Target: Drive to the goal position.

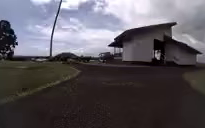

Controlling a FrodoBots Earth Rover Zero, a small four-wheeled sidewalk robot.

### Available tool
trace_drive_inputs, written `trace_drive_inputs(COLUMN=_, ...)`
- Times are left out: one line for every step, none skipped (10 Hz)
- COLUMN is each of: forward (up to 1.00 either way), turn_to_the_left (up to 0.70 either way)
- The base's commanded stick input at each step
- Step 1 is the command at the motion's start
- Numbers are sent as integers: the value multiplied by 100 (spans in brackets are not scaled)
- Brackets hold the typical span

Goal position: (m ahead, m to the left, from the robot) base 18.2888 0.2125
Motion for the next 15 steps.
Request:
trace_drive_inputs(forward=70, turn_to_the_left=1)
trace_drive_inputs(forward=70, turn_to_the_left=1)
trace_drive_inputs(forward=70, turn_to_the_left=1)
trace_drive_inputs(forward=70, turn_to_the_left=1)
trace_drive_inputs(forward=70, turn_to_the_left=1)
trace_drive_inputs(forward=70, turn_to_the_left=1)
trace_drive_inputs(forward=70, turn_to_the_left=1)
trace_drive_inputs(forward=70, turn_to_the_left=1)
trace_drive_inputs(forward=70, turn_to_the_left=1)
trace_drive_inputs(forward=70, turn_to_the_left=1)
trace_drive_inputs(forward=70, turn_to_the_left=1)
trace_drive_inputs(forward=70, turn_to_the_left=1)
trace_drive_inputs(forward=70, turn_to_the_left=1)
trace_drive_inputs(forward=70, turn_to_the_left=1)
trace_drive_inputs(forward=70, turn_to_the_left=1)
